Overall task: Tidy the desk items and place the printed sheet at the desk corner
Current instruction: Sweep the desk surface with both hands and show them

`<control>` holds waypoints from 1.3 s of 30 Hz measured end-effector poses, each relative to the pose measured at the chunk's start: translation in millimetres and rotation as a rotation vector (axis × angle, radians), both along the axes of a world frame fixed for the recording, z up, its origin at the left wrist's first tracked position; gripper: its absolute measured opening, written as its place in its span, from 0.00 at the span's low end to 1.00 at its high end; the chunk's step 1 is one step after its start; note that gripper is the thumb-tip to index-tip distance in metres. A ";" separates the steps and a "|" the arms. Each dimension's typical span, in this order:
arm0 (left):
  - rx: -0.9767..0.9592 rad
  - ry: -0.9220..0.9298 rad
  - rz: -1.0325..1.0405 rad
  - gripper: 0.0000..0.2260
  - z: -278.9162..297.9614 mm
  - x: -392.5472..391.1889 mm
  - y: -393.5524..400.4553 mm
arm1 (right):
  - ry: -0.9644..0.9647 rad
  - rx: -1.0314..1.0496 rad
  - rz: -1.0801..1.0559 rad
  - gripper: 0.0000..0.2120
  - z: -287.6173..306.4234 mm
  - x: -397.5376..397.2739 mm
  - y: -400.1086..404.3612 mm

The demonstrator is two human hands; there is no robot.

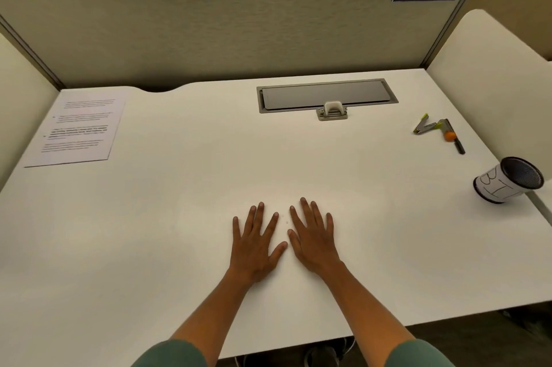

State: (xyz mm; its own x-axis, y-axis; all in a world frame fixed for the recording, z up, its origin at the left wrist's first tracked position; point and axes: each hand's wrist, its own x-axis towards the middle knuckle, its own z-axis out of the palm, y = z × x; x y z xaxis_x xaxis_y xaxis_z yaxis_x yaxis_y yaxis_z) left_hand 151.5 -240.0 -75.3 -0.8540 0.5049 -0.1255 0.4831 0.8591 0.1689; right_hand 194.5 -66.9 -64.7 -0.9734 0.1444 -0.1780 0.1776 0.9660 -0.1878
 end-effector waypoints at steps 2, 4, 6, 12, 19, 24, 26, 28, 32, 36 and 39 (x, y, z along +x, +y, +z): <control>-0.001 0.002 -0.006 0.32 -0.3 -0.1 5.3 | 0.000 -0.025 -0.001 0.27 0.8 -2.5 0.1; 0.004 0.000 -0.015 0.31 -0.9 0.1 9.2 | 0.000 -0.056 0.010 0.25 1.5 -2.4 3.0; 0.023 -0.002 -0.039 0.30 -1.2 -1.3 8.8 | 0.008 -0.081 0.032 0.24 1.5 -0.3 6.0; 0.011 0.019 -0.025 0.31 -0.9 -8.2 -6.5 | 0.033 -0.092 0.075 0.24 1.8 5.4 10.3; -0.017 -0.011 -0.026 0.33 3.1 -15.4 -7.5 | 0.010 -0.024 -0.039 0.28 -4.1 0.2 8.8; 0.014 -0.032 -0.064 0.33 2.7 -12.9 1.4 | 0.057 -0.042 0.083 0.25 -8.0 6.4 3.8; 0.022 -0.040 -0.086 0.32 2.5 -15.8 2.6 | 0.104 -0.096 0.050 0.24 -8.7 12.5 2.0; 0.026 -0.049 -0.116 0.32 2.1 -19.4 2.8 | 0.225 -0.259 -0.128 0.24 -7.6 19.9 -1.6; 0.034 -0.058 -0.168 0.33 1.5 -25.7 2.3 | 0.529 -0.606 -0.654 0.25 -3.5 47.0 -10.0; 0.007 -0.044 -0.225 0.35 1.3 -33.7 4.4 | 0.659 -0.674 -0.922 0.29 -2.0 79.2 -12.5; 0.015 -0.029 -0.258 0.36 0.0 -35.9 7.8 | 0.736 -0.690 -1.022 0.29 -0.5 96.9 -14.6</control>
State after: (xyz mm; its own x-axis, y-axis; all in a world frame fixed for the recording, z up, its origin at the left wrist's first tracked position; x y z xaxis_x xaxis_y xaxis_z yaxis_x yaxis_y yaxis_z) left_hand 115.6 -232.2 -75.3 -0.6925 0.7079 -0.1389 0.6810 0.7050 0.1980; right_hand 291.4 -81.6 -65.3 -0.3978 0.9174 -0.0103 0.3839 0.1562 -0.9101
